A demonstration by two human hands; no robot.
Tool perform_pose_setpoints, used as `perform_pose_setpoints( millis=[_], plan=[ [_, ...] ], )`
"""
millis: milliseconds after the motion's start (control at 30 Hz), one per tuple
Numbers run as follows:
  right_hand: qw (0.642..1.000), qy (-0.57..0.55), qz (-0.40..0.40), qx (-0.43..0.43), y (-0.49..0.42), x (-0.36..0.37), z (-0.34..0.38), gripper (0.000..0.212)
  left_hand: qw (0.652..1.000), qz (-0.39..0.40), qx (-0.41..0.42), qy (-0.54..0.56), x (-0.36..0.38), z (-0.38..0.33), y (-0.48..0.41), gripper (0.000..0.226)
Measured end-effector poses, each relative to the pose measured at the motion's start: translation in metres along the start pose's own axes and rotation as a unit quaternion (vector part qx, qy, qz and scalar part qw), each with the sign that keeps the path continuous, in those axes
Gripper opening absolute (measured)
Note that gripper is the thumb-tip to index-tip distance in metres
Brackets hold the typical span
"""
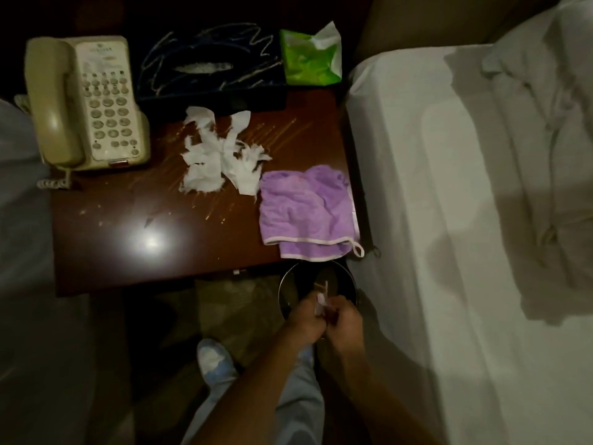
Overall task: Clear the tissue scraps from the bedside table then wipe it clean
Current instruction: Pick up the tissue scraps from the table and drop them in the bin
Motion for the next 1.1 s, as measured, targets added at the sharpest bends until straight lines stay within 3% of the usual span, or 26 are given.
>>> perform_pose_setpoints(
  millis=[100, 200, 267, 367, 467, 600, 700, 867, 967, 1100],
  plan=[
    [0.999, 0.013, 0.037, 0.033, -0.021, 0.008, -0.011, 0.044, 0.999, 0.031, -0.021, -0.007, 0.001, 0.018, -0.033, 0.067],
    [0.996, 0.047, 0.055, 0.049, -0.033, 0.002, -0.015, 0.059, 1.0, 0.018, -0.003, -0.011, -0.006, 0.026, -0.048, 0.07],
    [0.997, 0.065, 0.028, 0.035, -0.034, -0.008, -0.007, 0.055, 0.999, -0.014, 0.028, -0.022, -0.016, 0.008, -0.026, 0.05],
    [0.995, 0.065, -0.064, -0.037, -0.018, -0.03, 0.031, 0.03, 0.976, -0.092, 0.124, -0.151, -0.041, -0.021, 0.016, 0.021],
    [0.975, 0.053, -0.148, -0.155, 0.007, -0.055, 0.091, 0.015, 0.92, -0.194, 0.255, -0.224, -0.078, -0.057, 0.069, 0.018],
    [0.944, 0.036, -0.149, -0.291, 0.027, -0.077, 0.176, 0.012, 0.868, -0.295, 0.336, -0.214, -0.145, -0.092, 0.122, 0.017],
    [0.936, 0.031, -0.122, -0.328, 0.02, -0.081, 0.237, 0.007, 0.857, -0.369, 0.297, -0.203, -0.21, -0.102, 0.133, 0.005],
    [0.928, 0.036, -0.061, -0.366, -0.006, -0.063, 0.312, 0.012, 0.847, -0.459, 0.191, -0.185, -0.291, -0.093, 0.113, 0.029],
    [0.921, 0.068, -0.041, -0.382, -0.024, -0.042, 0.337, 0.017, 0.869, -0.449, 0.144, -0.15, -0.321, -0.088, 0.094, 0.035],
    [0.915, 0.105, -0.03, -0.389, -0.046, -0.012, 0.352, 0.015, 0.885, -0.42, 0.139, -0.143, -0.336, -0.087, 0.073, 0.036]
  ],
)
Point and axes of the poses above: each hand's wrist, its own y-axis away from the middle knuckle, its own x-axis out of the palm, z = x × y, the point moved 4 cm from there along -y, towards the middle knuckle, and after that the axes turned 1 degree about -z, right-handed, at the moved point
